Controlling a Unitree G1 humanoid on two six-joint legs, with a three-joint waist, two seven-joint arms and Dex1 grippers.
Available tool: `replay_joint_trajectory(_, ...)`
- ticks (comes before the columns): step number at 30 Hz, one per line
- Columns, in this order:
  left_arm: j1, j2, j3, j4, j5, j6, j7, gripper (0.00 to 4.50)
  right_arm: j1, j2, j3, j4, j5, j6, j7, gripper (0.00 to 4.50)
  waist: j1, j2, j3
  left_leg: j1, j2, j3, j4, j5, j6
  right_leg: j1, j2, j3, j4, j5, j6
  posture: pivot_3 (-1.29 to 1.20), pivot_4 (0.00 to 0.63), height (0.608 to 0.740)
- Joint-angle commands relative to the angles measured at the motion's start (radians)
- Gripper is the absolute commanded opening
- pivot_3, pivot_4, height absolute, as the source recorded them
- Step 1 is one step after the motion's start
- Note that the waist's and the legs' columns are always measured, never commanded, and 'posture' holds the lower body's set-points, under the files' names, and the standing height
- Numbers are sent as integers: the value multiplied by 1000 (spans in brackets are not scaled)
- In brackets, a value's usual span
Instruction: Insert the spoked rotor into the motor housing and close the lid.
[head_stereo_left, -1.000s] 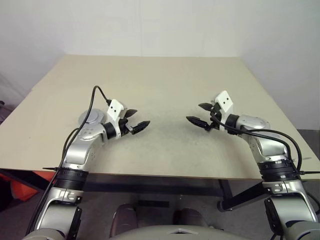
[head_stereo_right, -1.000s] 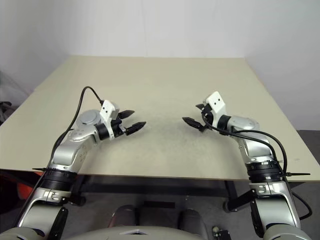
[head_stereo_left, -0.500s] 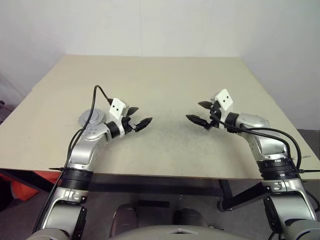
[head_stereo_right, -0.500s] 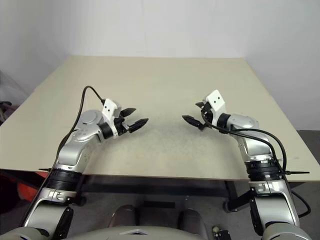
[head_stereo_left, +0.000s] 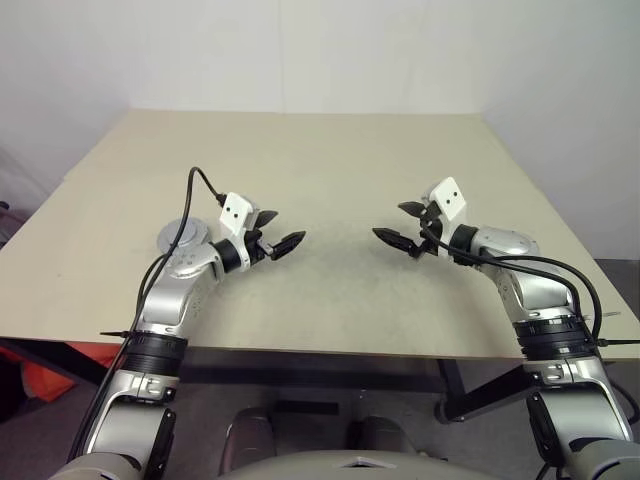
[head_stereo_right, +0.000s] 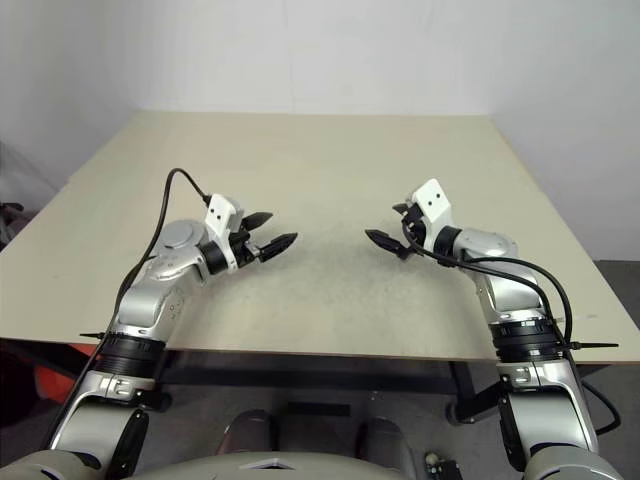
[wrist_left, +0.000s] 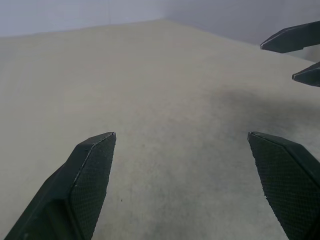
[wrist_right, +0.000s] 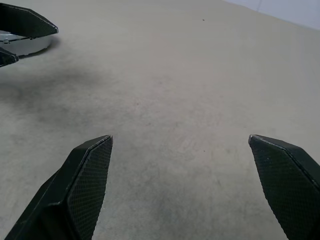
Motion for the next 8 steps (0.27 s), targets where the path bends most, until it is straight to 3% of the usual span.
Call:
replay_joint_trajectory(1,-25,0,9,-15,8,-29,3,4465,-12,-11,-18,-16,3,-12,-3,4500,0,0,0,0,0,0,0,0,0,0,0,0,0,0,0,0,0,740)
replay_joint_trajectory(8,-14,1,9,-30,4,-25,3,4465,-13,-13,-18,-13,-3,-13,0,4500,0,0,0,0,0,0,0,0,0,0,0,0,0,0,0,0,0,740)
